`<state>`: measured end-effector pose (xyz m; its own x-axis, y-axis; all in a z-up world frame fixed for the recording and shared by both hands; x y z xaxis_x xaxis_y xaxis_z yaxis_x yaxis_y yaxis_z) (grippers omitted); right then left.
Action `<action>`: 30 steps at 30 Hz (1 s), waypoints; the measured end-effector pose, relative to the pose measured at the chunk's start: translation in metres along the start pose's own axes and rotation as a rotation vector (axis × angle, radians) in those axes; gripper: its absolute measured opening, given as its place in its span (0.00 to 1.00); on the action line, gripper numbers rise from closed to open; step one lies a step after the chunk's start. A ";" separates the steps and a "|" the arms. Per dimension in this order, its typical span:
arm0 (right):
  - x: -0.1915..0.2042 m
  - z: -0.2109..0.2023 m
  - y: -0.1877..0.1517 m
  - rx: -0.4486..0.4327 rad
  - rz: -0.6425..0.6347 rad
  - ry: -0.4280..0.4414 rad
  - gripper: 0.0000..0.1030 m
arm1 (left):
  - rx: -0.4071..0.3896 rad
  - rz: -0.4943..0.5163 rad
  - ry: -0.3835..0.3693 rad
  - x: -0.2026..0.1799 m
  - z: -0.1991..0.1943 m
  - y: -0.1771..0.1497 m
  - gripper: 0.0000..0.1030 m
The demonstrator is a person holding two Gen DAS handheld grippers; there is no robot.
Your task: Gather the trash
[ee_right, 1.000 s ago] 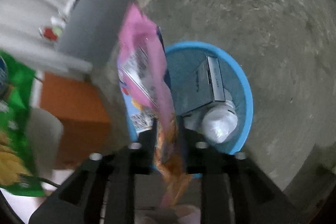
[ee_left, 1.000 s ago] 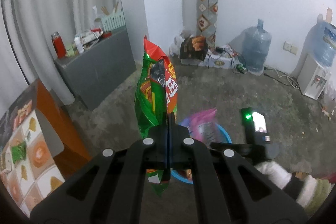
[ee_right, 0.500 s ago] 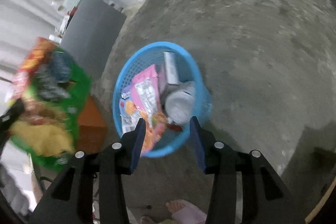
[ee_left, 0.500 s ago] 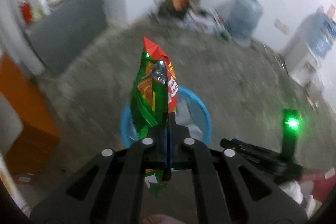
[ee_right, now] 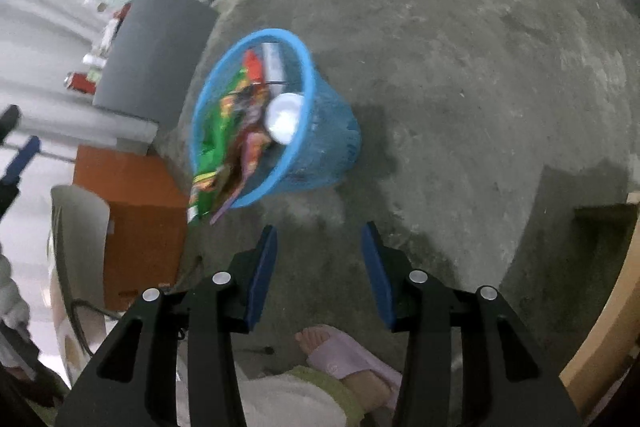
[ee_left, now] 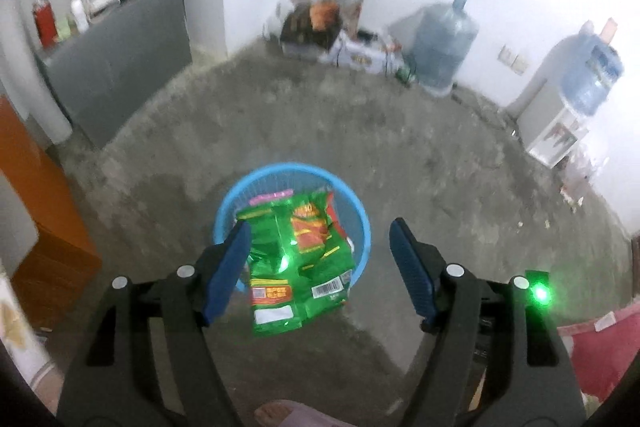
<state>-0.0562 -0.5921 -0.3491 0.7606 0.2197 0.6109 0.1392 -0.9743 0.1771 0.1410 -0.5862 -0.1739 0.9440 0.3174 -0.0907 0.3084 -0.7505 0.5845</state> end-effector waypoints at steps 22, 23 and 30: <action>0.307 -0.225 -0.149 -0.496 -0.933 0.322 0.94 | -0.342 -0.338 0.381 0.056 -0.333 -0.193 0.91; 0.314 -0.228 -0.160 -0.495 -0.956 0.325 0.94 | -0.345 -0.357 0.395 0.057 -0.341 -0.203 0.91; 0.319 -0.219 -0.220 -0.401 -1.093 0.174 0.94 | -0.292 -0.495 0.715 0.087 -0.382 -0.279 0.91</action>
<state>0.0172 -0.2965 -0.0241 0.2595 0.9628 0.0755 0.4308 -0.1854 0.8832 0.0923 -0.1274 -0.0366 0.3846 0.9197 0.0791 0.5245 -0.2882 0.8012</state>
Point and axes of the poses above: each gripper's, at about its wrist camera, not at the fingertips, and z roughly the way its jaws point, x to its left, y to its top, the point moved 8 cm from there along z, roughly the way its jaws point, and after that the axes turned 4 degrees about y, right-handed, at the moved point
